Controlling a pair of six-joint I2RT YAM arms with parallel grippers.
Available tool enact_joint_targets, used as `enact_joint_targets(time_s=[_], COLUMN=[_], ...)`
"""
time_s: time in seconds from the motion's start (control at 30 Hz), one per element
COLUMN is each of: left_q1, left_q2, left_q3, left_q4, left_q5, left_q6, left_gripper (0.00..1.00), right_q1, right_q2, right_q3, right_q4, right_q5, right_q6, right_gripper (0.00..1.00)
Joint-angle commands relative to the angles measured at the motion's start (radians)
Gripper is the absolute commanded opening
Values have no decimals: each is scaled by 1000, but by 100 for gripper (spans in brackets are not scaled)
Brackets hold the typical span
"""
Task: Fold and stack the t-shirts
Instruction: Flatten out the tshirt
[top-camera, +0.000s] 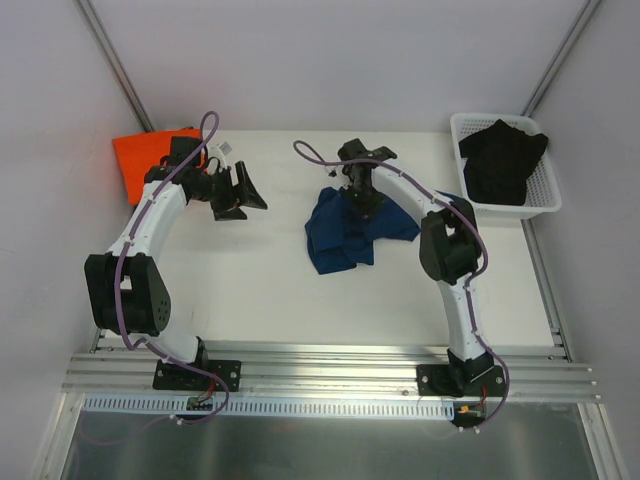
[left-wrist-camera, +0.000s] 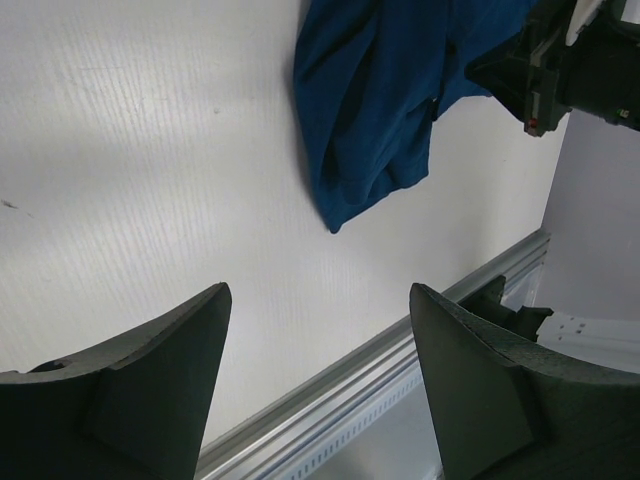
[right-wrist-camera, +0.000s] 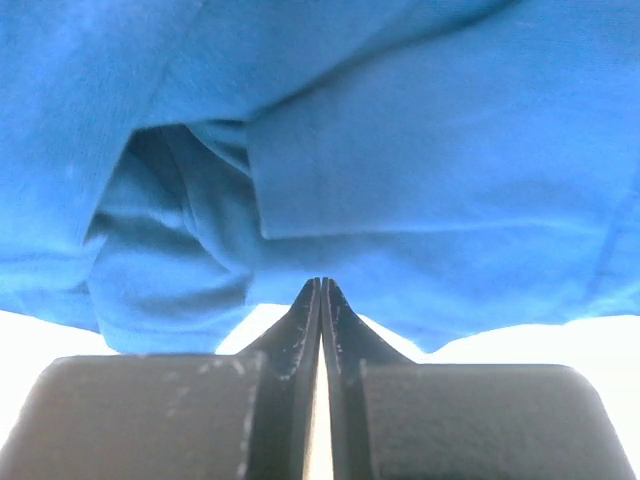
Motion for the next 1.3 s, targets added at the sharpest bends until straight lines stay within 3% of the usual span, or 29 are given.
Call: enact_joint_targets(time_s=[0.0, 0.1, 0.2, 0.4, 0.57, 1.27], left_q1=[-2, -17, -19, -17, -17, 10], left_q2=[-43, -45, -48, -65, -86, -77], left_q3=[-16, -42, -25, 7, -16, -10], left_q4=[-4, -4, 1, 4, 4, 4], left_q5=[49, 54, 40, 17, 14, 25], left_q6=[-25, -31, -34, -25, -22, -34], left_gripper=[72, 72, 73, 73, 73, 74], right_q1=[-13, -10, 1, 36, 36, 27], right_q2=[-126, -148, -168, -162, -91, 39], right_q3=[46, -5, -100, -172, -122, -33], right_q4=[-11, -28, -43, -56, -46, -23], right_q5=[23, 18, -34, -75, -51, 18], right_q6=[-10, 13, 13, 32, 17, -7], right_gripper=[1, 34, 43, 36, 31, 33])
